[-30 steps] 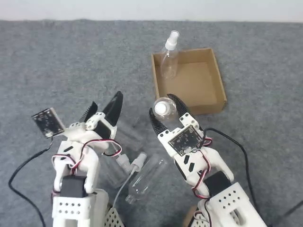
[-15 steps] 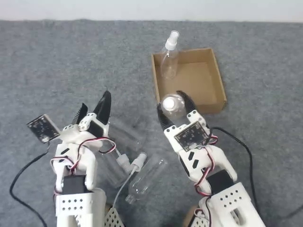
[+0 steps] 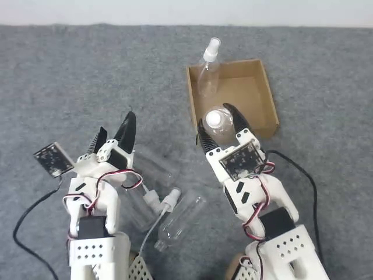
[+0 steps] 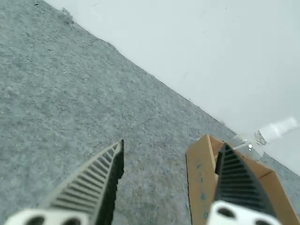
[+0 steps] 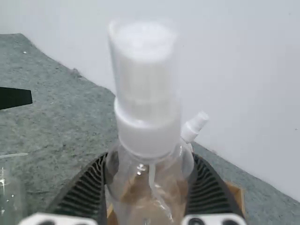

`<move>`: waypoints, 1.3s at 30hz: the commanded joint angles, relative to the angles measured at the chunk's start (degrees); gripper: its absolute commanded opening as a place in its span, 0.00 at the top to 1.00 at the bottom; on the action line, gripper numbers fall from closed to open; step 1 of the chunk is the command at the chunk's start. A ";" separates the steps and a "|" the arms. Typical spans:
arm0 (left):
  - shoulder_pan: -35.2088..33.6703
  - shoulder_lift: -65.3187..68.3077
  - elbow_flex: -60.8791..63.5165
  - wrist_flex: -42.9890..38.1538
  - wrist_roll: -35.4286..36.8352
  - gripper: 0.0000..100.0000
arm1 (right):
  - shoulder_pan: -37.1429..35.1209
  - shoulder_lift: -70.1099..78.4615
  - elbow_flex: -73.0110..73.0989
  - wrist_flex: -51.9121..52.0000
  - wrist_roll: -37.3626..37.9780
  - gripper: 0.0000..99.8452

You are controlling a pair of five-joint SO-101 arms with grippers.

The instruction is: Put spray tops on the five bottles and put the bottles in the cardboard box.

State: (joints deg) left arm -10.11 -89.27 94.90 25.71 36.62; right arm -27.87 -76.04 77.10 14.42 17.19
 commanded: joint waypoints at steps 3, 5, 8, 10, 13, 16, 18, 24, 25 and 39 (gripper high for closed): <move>-0.09 -0.79 -0.75 -1.76 -0.79 0.70 | 1.01 -1.01 -5.98 2.77 -0.70 0.99; -0.09 -0.79 -0.75 -1.76 -0.79 0.70 | 1.01 -1.01 -6.07 2.86 -0.70 0.99; -0.18 -0.79 -0.75 -1.76 -0.79 0.70 | 1.01 -1.01 -6.24 2.86 -0.70 0.99; 0.00 -0.79 -0.75 -1.76 -0.79 0.70 | 1.01 -1.01 -6.24 2.68 -0.70 0.99; 0.09 -0.79 -0.75 -1.76 -0.79 0.70 | 1.01 -1.01 -6.68 2.68 -0.70 0.99; 0.09 -0.79 -0.75 -1.76 -0.79 0.70 | 1.01 -0.48 -7.38 2.68 -0.70 0.99; 0.09 -0.79 -0.75 -1.76 -0.79 0.70 | 1.01 1.10 -8.26 2.68 -0.70 0.99; 0.09 -0.79 -0.57 -1.76 -0.79 0.70 | 1.10 10.15 -11.60 0.31 -0.70 0.99; 0.09 -0.79 -0.40 -1.76 -0.79 0.70 | 1.10 11.65 -11.69 -0.92 -1.14 0.99; 0.18 -0.79 -0.22 -1.76 -0.79 0.70 | 6.20 26.59 -15.21 -11.21 -8.26 0.99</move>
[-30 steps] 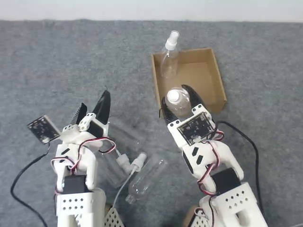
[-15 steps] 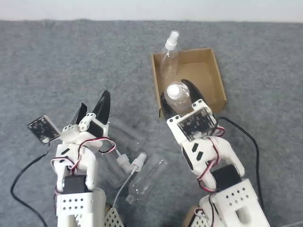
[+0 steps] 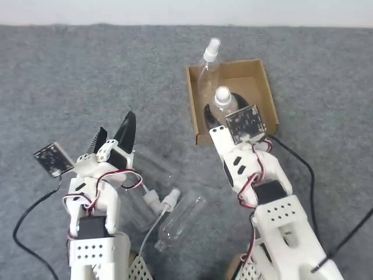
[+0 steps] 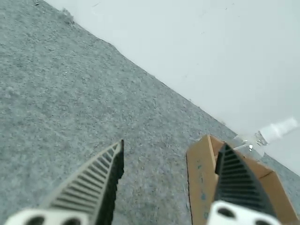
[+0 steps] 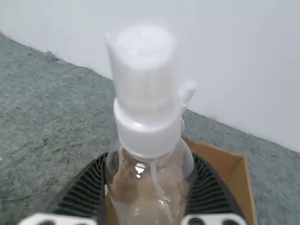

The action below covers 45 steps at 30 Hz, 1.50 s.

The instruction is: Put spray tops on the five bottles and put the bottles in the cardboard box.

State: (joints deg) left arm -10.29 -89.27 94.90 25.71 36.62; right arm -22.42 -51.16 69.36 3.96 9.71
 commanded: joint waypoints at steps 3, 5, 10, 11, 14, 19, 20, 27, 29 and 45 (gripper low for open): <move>0.35 -0.79 -0.22 -1.76 -0.79 0.70 | 0.75 5.41 -10.29 -0.04 -0.79 0.99; 0.26 -0.79 -0.22 -1.76 -0.79 0.70 | 0.84 8.13 -11.43 -0.66 -0.79 0.99; 0.26 -0.79 -0.22 -1.76 -0.79 0.70 | 0.84 13.58 -14.24 -0.75 -0.79 0.99; 0.26 -0.79 -0.22 -1.76 -0.79 0.70 | 0.84 14.46 -14.77 -0.75 -0.79 0.99; 0.26 -0.79 -0.22 -1.76 -0.88 0.70 | 0.84 17.19 -16.53 -0.84 -0.79 0.99; 0.26 -0.79 -0.22 -1.76 -0.88 0.70 | 0.84 22.20 -19.25 -0.84 -0.88 0.99; 0.26 -0.79 -0.22 -1.76 -0.88 0.70 | 0.84 23.16 -19.78 -0.84 -0.88 0.99; 0.09 -0.79 -0.22 -1.76 -0.88 0.70 | 0.66 29.14 -23.30 -0.84 -0.88 0.99; 0.00 -0.79 -0.22 -1.76 -0.88 0.70 | 0.40 30.46 -23.82 -0.84 -1.32 0.99; -0.09 -0.79 -0.22 -1.76 -0.88 0.70 | 0.92 39.87 -30.15 -0.84 -5.80 0.99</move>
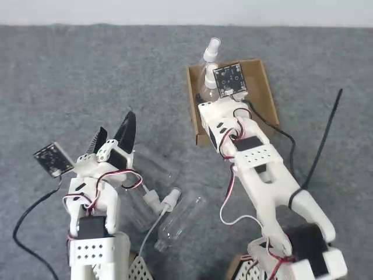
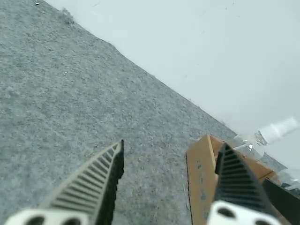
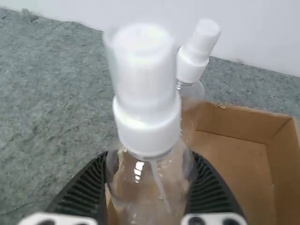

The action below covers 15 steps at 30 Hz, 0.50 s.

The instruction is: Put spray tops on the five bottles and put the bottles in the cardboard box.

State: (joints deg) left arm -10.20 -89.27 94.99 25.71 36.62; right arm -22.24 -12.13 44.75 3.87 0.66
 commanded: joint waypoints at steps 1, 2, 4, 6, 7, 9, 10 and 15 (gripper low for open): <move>-0.18 -0.79 -0.31 -1.76 -0.88 0.70 | 0.75 1.71 -6.07 -0.75 3.87 0.99; -0.18 -0.79 -0.22 -1.76 -0.88 0.70 | 0.75 2.59 -6.77 -0.75 4.31 0.99; -0.18 -0.79 -0.22 -1.76 -0.88 0.70 | 0.75 4.26 -8.18 -0.75 4.13 0.99; -0.18 -0.79 -0.22 -1.76 -0.88 0.70 | 0.75 6.02 -9.41 -0.75 4.22 0.99; -0.18 -0.79 -0.22 -1.76 -0.88 0.70 | 0.75 6.90 -10.02 -0.75 4.22 0.99; -0.18 -0.79 -0.22 -1.76 -0.88 0.70 | 0.75 8.57 -11.25 -0.75 4.22 0.99; -0.18 -0.79 -0.22 -1.76 -0.88 0.70 | 0.75 9.36 -11.87 -0.75 4.22 0.99; -0.18 -0.79 -0.22 -1.76 -0.88 0.70 | 1.54 11.21 -13.45 -1.36 3.96 0.99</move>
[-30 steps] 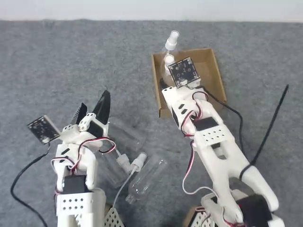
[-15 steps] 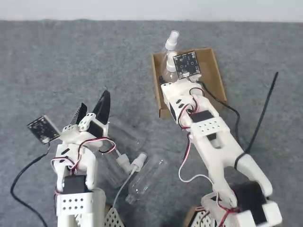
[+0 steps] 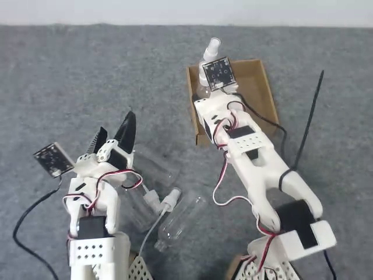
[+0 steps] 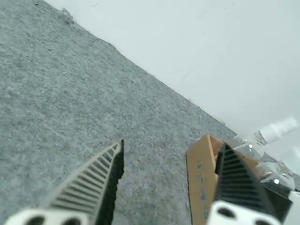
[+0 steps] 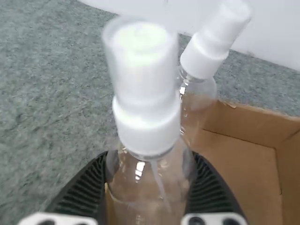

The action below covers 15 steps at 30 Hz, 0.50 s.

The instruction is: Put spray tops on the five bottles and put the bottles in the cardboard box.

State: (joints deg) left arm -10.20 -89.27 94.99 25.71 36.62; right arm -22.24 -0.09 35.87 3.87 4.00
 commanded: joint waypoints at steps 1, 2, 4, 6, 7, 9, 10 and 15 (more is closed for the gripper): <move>-0.18 -0.79 -0.22 -1.76 -0.88 0.70 | 1.71 -0.75 -4.57 -2.68 0.62 0.99; -0.18 -0.79 -0.22 -1.76 -0.88 0.70 | 2.07 -0.48 -4.40 -4.26 0.62 0.99; -0.18 -0.79 -0.22 -1.76 -0.88 0.70 | 3.12 -0.40 -3.69 -7.25 0.62 0.99; -0.18 -0.79 -0.22 -1.76 -0.88 0.70 | 3.38 -0.31 -3.52 -8.57 0.62 0.99; -0.18 -0.79 -0.22 -1.76 -0.88 0.70 | 3.38 -0.31 -3.52 -8.75 0.53 0.99; -0.18 -0.79 -0.22 -1.76 -0.88 0.70 | 3.03 -0.31 -3.52 -8.75 0.53 0.99; -0.18 -0.79 -0.22 -1.76 -0.88 0.70 | 2.86 -0.31 -3.43 -8.92 0.44 0.99; -0.18 -0.79 -0.22 -1.67 -0.88 0.70 | 1.80 1.10 -3.69 -9.27 0.44 0.99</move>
State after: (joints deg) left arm -10.11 -89.27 94.99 25.71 36.62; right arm -19.78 0.53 35.52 -3.87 4.00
